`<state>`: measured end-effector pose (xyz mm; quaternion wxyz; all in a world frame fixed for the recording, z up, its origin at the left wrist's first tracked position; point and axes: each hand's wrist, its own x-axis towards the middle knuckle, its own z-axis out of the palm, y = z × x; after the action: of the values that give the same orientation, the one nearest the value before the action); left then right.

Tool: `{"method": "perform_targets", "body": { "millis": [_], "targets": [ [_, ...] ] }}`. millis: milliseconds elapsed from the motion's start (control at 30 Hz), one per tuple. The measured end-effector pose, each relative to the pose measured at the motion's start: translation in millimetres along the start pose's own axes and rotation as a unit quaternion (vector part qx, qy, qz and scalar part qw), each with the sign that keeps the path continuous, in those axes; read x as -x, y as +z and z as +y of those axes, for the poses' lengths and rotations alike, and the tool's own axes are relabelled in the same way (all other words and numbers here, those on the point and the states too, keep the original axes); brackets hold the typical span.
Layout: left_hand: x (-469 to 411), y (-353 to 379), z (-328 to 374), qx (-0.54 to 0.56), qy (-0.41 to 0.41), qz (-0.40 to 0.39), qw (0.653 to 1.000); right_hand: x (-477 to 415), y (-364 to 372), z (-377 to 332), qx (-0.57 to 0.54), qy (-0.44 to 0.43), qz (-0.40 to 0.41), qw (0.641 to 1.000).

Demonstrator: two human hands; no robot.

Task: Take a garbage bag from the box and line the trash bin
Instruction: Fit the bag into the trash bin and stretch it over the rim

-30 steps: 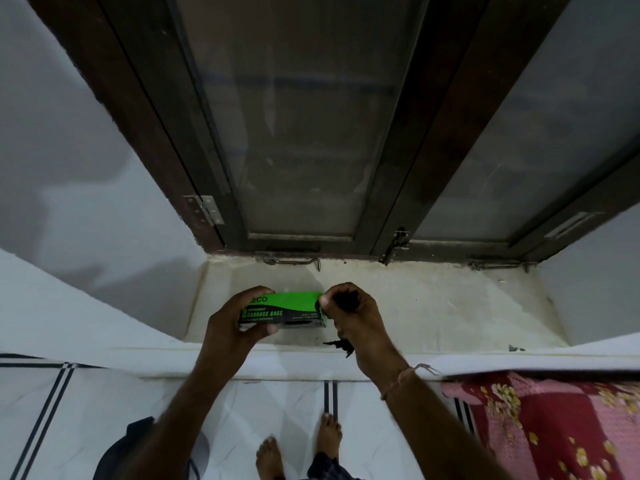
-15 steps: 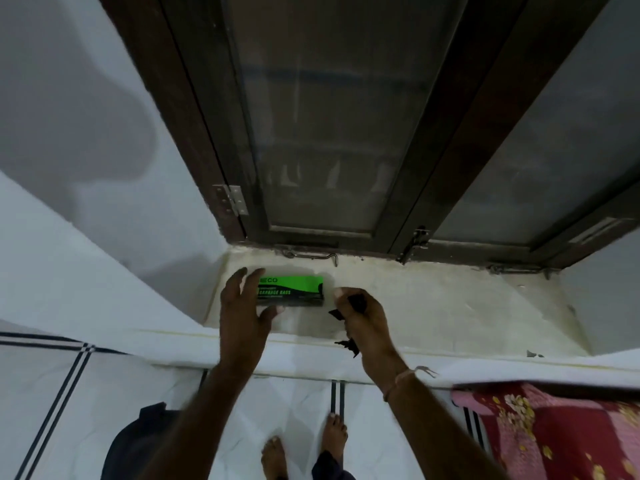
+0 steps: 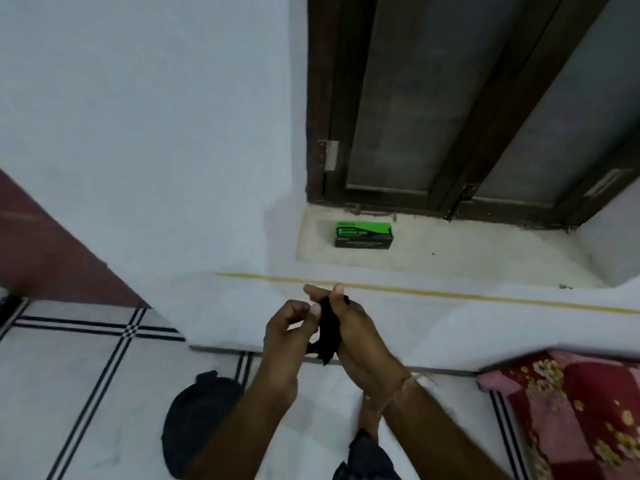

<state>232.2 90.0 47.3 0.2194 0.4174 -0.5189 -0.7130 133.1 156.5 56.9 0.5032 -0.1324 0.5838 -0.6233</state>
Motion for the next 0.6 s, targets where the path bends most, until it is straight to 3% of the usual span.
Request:
{"method": "perform_targets", "body": {
  "millis": [100, 233, 333, 367, 433, 500, 600],
  "targets": [
    [34, -61, -16, 0.036, -0.054, 0.022, 0.998, 28, 53, 40, 0.005, 0.015, 0.006, 1.0],
    [84, -144, -23, 0.163, -0.156, 0.078, 0.971, 70, 119, 78, 0.155, -0.019, 0.057, 0.986],
    [122, -189, -21, 0.299, -0.178, 0.02, 0.937, 94, 155, 97, 0.203, -0.041, 0.086, 0.975],
    [135, -197, -18, 0.29, -0.173, -0.012, 0.941, 99, 164, 102, 0.216, -0.045, 0.085, 0.972],
    [158, -213, -19, 0.168, -0.119, -0.046, 0.978, 109, 180, 112, 0.221, -0.049, 0.062, 0.972],
    [175, -233, -26, 0.056, -0.094, -0.028, 0.994, 119, 190, 119, 0.182, -0.026, 0.039, 0.982],
    [192, -275, -43, 0.072, -0.109, 0.076, 0.989, 134, 186, 128, 0.086, 0.012, -0.004, 0.996]
  ]
}}
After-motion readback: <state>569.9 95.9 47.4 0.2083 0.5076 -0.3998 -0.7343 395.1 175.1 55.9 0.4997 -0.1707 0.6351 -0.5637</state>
